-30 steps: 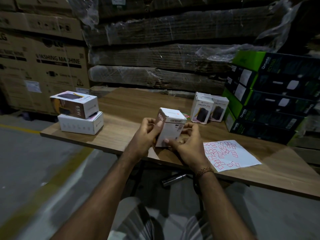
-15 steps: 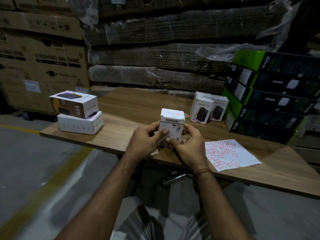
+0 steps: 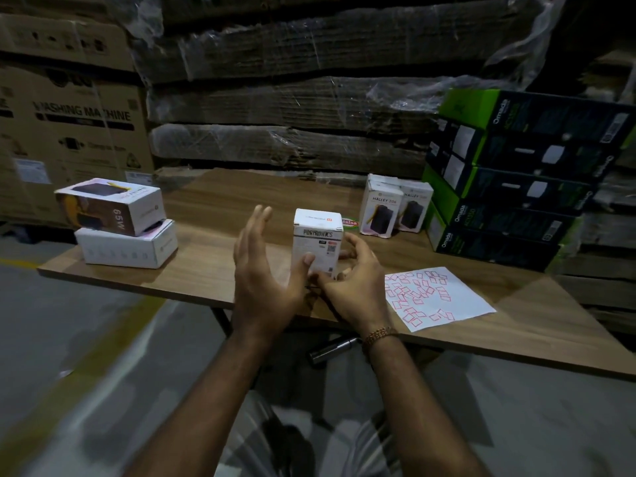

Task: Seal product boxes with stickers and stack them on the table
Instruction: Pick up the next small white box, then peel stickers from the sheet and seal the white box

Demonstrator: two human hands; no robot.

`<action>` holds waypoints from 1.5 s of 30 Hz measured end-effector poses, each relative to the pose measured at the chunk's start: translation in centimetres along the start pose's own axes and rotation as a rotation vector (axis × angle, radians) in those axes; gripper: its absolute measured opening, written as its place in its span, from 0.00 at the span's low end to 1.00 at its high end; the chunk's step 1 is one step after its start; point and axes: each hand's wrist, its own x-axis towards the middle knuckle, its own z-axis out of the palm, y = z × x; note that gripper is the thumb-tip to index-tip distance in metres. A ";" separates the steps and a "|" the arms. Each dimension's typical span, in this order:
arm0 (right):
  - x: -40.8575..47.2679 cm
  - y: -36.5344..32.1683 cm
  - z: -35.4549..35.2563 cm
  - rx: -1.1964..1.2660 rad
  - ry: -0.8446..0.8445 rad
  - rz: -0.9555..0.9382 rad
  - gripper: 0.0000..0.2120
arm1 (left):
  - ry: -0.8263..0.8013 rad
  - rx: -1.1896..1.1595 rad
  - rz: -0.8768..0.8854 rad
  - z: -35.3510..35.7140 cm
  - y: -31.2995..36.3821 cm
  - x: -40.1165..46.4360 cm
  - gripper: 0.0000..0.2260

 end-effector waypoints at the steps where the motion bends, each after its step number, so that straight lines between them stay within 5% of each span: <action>1: 0.0 -0.1 -0.1 0.011 0.011 -0.009 0.50 | 0.028 0.011 0.116 -0.1 0.7 -0.4 0.34; 6: -0.9 -2.3 -1.1 0.159 0.135 0.000 0.45 | 0.008 -0.034 0.485 1.2 5.7 -0.7 0.20; 10: -1.6 -1.6 -3.2 0.112 0.311 -0.088 0.15 | -0.074 -0.155 0.451 4.0 7.2 -0.9 0.14; 12: -1.8 -0.2 -5.5 0.065 0.398 -0.069 0.10 | -0.181 -0.190 0.397 5.5 7.7 -1.1 0.13; 18: -1.8 3.3 -14.5 -0.231 0.480 0.070 0.12 | -0.741 -0.170 0.086 10.2 7.5 -1.0 0.18; 25: -1.6 4.6 -18.5 -0.395 0.342 0.096 0.12 | -0.945 0.046 0.078 12.6 5.9 -0.1 0.18; 34: -4.8 3.3 -16.3 -0.390 0.080 -0.024 0.07 | -0.987 0.222 0.096 13.2 5.2 -0.7 0.19; 45: -4.8 2.7 -15.5 -0.669 -0.036 -0.071 0.09 | -0.959 0.281 0.079 13.2 5.6 -0.8 0.19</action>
